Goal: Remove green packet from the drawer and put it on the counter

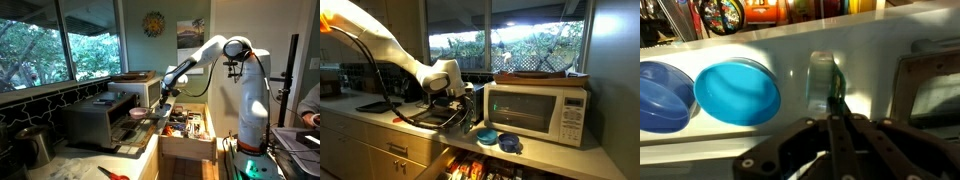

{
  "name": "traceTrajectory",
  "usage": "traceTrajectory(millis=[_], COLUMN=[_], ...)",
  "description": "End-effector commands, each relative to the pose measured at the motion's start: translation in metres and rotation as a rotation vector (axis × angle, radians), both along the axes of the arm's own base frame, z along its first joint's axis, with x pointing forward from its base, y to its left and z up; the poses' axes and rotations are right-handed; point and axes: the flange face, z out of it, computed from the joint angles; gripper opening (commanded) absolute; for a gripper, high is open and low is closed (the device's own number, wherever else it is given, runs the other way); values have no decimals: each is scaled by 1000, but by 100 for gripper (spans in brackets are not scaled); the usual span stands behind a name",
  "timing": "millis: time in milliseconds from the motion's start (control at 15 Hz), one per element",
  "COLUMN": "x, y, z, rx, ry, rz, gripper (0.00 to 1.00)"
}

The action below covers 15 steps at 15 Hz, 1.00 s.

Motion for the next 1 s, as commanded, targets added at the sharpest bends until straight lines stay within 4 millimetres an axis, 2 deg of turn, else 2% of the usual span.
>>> traceTrajectory(millis=[0, 333, 400, 533, 733, 867, 933], x=[9, 20, 21, 23, 15, -10, -29], y=[-5, -3, -1, 2, 7, 7, 9], z=[-10, -22, -22, -22, -6, 23, 39], rx=[-31, -53, -54, -54, -68, -64, -39], ry=[41, 79, 85, 84, 52, -10, -29], rz=[-30, -32, -30, -26, -16, 13, 89], gripper=[0, 0, 26, 32, 56, 69, 78])
